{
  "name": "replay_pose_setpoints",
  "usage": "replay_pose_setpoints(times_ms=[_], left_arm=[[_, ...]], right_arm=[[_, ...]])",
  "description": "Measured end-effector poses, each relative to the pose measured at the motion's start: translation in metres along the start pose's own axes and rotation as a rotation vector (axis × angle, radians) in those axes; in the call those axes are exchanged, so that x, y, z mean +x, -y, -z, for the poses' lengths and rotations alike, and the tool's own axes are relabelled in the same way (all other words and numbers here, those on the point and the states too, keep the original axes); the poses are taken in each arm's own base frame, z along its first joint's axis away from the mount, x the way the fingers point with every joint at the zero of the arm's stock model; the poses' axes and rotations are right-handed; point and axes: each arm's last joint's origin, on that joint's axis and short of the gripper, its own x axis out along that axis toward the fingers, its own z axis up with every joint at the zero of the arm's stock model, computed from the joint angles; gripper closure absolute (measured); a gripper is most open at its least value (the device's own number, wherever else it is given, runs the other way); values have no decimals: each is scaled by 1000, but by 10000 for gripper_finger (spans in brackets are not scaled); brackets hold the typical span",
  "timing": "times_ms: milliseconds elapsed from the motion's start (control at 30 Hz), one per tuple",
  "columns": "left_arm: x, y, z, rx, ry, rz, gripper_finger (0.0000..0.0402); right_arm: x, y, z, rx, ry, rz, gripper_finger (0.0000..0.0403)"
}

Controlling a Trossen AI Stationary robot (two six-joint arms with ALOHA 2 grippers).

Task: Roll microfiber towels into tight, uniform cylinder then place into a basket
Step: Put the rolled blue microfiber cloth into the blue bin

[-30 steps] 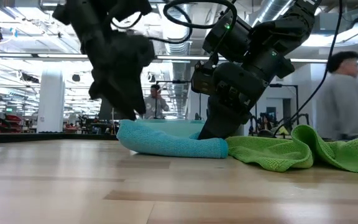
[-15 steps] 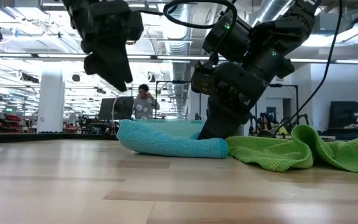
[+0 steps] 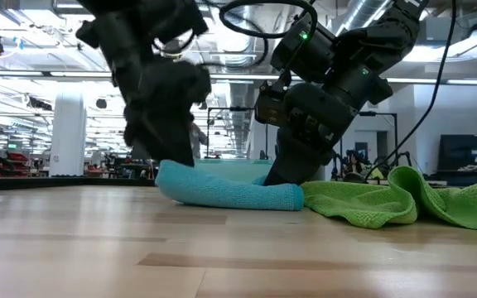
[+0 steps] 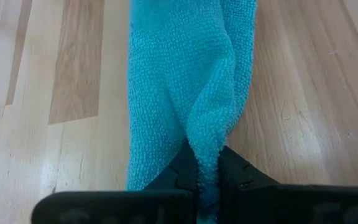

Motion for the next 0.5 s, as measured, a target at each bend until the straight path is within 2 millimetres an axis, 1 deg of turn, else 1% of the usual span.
replay_pose_setpoints(times_ms=[200,333,500], left_arm=[[17,-6,0,-15,-26,-26,177],[28,-6,2,-19,-72,12,177],[35,-7,4,-4,-85,9,177]], right_arm=[[0,0,0,0,0,0,363],[0,0,0,0,0,0,363],[0,0,0,-16,0,0,363]])
